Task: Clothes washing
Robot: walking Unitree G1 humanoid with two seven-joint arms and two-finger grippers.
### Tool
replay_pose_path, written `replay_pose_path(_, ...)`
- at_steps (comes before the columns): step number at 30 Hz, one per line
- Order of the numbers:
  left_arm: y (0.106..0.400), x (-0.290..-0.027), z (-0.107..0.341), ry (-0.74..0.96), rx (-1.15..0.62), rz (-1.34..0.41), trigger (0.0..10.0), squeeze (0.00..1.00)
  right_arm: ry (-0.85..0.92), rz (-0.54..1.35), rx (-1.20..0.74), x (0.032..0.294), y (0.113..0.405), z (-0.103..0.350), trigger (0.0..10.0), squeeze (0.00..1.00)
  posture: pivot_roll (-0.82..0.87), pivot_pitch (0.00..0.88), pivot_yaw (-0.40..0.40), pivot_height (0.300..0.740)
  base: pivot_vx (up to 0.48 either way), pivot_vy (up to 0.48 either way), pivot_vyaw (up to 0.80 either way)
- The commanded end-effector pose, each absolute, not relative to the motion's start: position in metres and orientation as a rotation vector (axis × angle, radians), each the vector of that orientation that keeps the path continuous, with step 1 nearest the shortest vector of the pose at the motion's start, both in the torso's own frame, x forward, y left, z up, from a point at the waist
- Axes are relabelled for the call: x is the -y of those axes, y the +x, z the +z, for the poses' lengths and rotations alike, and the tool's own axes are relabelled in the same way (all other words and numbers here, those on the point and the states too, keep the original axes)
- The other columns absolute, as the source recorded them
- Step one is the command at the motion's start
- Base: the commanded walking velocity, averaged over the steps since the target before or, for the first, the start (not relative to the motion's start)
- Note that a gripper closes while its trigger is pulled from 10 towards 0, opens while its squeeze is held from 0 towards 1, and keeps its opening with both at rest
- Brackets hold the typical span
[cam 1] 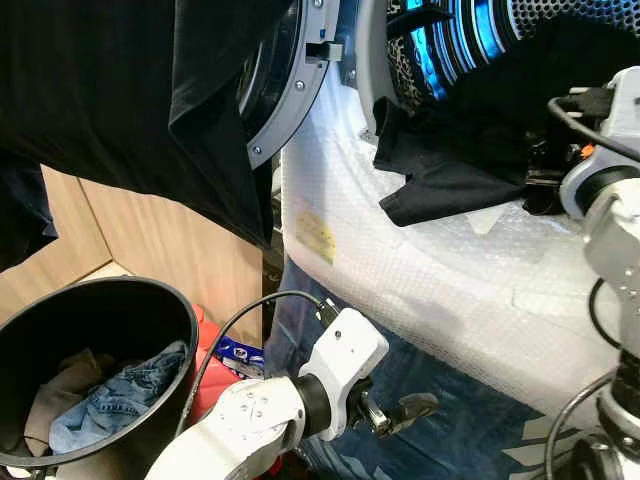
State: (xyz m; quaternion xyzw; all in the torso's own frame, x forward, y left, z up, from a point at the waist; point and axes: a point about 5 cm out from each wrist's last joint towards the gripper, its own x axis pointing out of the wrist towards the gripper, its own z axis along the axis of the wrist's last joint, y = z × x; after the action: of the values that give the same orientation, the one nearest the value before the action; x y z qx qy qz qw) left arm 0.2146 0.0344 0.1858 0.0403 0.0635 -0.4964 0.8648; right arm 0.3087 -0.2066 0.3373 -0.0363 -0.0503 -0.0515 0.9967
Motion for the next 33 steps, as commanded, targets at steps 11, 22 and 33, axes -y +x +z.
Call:
replay_pose_path(11,0.215,-0.033,0.186,0.072,-0.13,-1.062,10.0,0.0,-0.157,0.138,0.008,0.215,0.287,0.334,10.0,1.0,-0.05,0.044,-0.097,0.74,0.0,0.0,0.0)
replay_pose_path(22,0.214,-0.033,0.187,0.073,-0.125,-1.073,10.0,0.0,-0.058,0.324,0.086,0.228,0.269,0.354,10.0,0.0,-0.06,0.035,-0.087,0.74,0.0,0.0,0.0)
replay_pose_path(33,0.218,-0.034,0.187,0.091,-0.125,-1.072,10.0,0.0,-0.094,0.824,0.023,0.208,0.229,0.322,10.0,0.0,-0.06,0.009,-0.065,0.74,0.0,0.0,0.0)
